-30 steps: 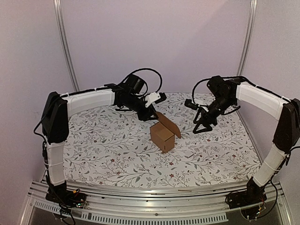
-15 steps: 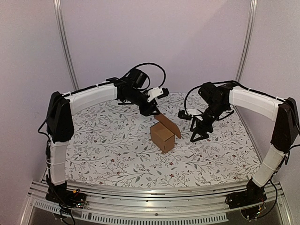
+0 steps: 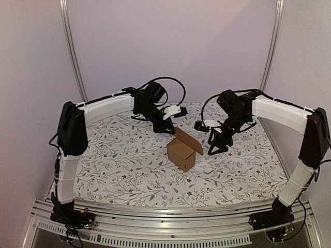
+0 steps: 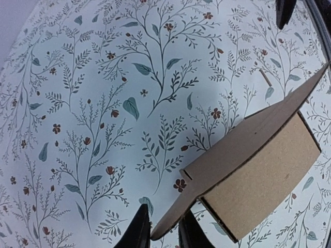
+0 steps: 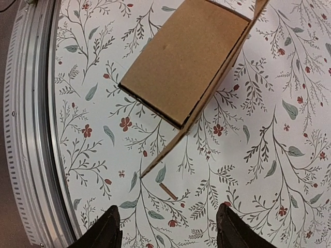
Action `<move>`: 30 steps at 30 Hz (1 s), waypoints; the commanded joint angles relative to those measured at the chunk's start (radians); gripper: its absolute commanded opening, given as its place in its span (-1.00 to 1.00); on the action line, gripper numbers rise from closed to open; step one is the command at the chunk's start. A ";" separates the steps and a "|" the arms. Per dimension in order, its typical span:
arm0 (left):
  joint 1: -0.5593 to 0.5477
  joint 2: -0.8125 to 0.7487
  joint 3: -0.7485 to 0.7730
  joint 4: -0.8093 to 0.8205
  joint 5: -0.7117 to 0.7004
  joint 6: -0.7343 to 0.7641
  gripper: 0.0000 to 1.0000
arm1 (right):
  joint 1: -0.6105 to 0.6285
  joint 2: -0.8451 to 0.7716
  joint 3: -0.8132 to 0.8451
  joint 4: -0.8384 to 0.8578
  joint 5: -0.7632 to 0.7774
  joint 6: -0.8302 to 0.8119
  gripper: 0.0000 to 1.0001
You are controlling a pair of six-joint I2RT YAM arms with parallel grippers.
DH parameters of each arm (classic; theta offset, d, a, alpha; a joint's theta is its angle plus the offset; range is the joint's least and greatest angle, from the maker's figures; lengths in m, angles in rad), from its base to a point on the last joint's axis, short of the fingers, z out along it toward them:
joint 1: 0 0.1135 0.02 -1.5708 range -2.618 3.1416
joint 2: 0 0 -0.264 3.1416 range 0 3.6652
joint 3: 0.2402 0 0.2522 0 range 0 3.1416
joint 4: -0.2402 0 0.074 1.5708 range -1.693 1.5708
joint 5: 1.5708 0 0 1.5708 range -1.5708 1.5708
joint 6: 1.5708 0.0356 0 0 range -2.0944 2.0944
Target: Fold the paper box
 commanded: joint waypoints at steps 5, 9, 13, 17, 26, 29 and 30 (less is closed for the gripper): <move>-0.006 -0.050 -0.024 -0.047 0.023 -0.131 -0.86 | 0.057 0.033 0.035 0.092 0.121 0.124 -0.14; -0.017 -0.108 -0.119 -0.005 0.020 -0.220 -0.92 | 0.066 0.031 0.055 0.099 0.150 0.200 -0.41; -0.031 -0.177 -0.237 0.098 -0.023 -0.344 -1.00 | 0.065 0.034 0.074 0.107 0.173 0.269 -0.56; -0.052 -0.229 -0.328 0.188 -0.058 -0.473 -0.99 | 0.065 0.050 0.101 0.113 0.179 0.309 -0.71; -0.118 -0.252 -0.404 0.289 -0.258 -0.728 -0.98 | 0.086 0.149 0.184 0.114 0.202 0.420 -0.97; -0.130 -0.271 -0.440 0.325 -0.319 -0.793 -0.98 | 0.091 0.165 0.188 0.114 0.219 0.455 -1.00; -0.132 -0.280 -0.455 0.341 -0.326 -0.810 -0.98 | 0.090 0.166 0.186 0.114 0.222 0.465 -1.00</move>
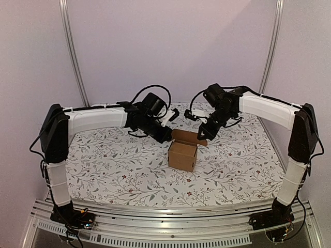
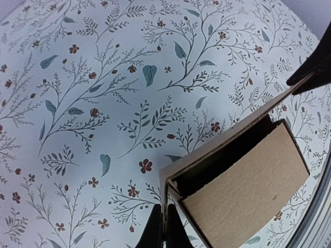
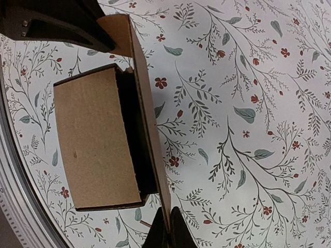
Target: Fold the paper box
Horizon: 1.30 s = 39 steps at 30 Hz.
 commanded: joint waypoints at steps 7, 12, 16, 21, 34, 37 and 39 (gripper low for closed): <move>-0.029 -0.083 -0.110 0.113 -0.141 -0.187 -0.99 | 0.016 0.007 -0.018 0.000 0.008 0.117 -0.90; -0.031 -0.094 -0.116 0.109 -0.131 -0.179 -0.98 | 0.002 -0.032 -0.014 -0.042 -0.050 0.088 -0.57; -0.032 -0.108 -0.135 0.112 -0.137 -0.171 -0.98 | -0.008 -0.090 -0.033 -0.051 0.001 0.000 -0.07; -0.032 -0.099 -0.141 0.114 -0.136 -0.159 -0.97 | -0.016 -0.170 -0.070 -0.023 0.125 -0.093 0.11; -0.032 -0.080 -0.138 0.120 -0.114 -0.126 -0.94 | 0.130 -0.283 -0.210 0.165 0.279 -0.201 0.18; -0.032 -0.076 -0.138 0.120 -0.114 -0.119 -0.92 | 0.111 -0.263 -0.143 0.164 0.270 -0.216 0.27; -0.033 -0.073 -0.141 0.125 -0.112 -0.117 -0.91 | 0.102 -0.220 -0.101 0.163 0.270 -0.243 0.28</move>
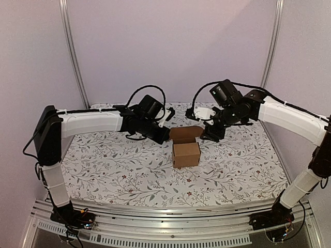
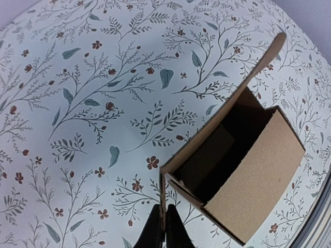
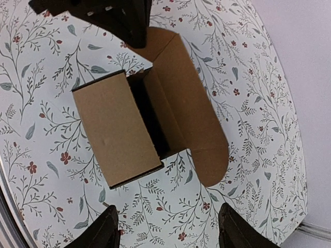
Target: Fold the paper box
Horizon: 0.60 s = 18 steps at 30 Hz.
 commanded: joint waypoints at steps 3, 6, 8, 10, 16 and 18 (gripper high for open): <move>-0.008 0.011 -0.025 0.038 0.023 0.024 -0.89 | -0.047 0.115 0.148 0.040 -0.056 -0.051 0.29; -0.009 0.014 -0.022 0.042 0.024 0.029 -0.89 | -0.056 0.195 0.202 0.034 -0.083 -0.063 0.31; -0.010 0.015 -0.022 0.042 0.024 0.031 -0.87 | -0.059 0.239 0.227 0.032 -0.105 -0.079 0.32; -0.010 0.014 -0.025 0.043 0.027 0.035 -0.86 | -0.062 0.269 0.246 0.025 -0.123 -0.092 0.32; -0.010 0.010 -0.027 0.048 0.030 0.044 -0.86 | -0.075 0.344 0.282 0.005 -0.143 -0.122 0.32; -0.009 0.014 -0.025 0.047 0.033 0.043 -0.85 | -0.077 0.359 0.287 -0.003 -0.144 -0.126 0.31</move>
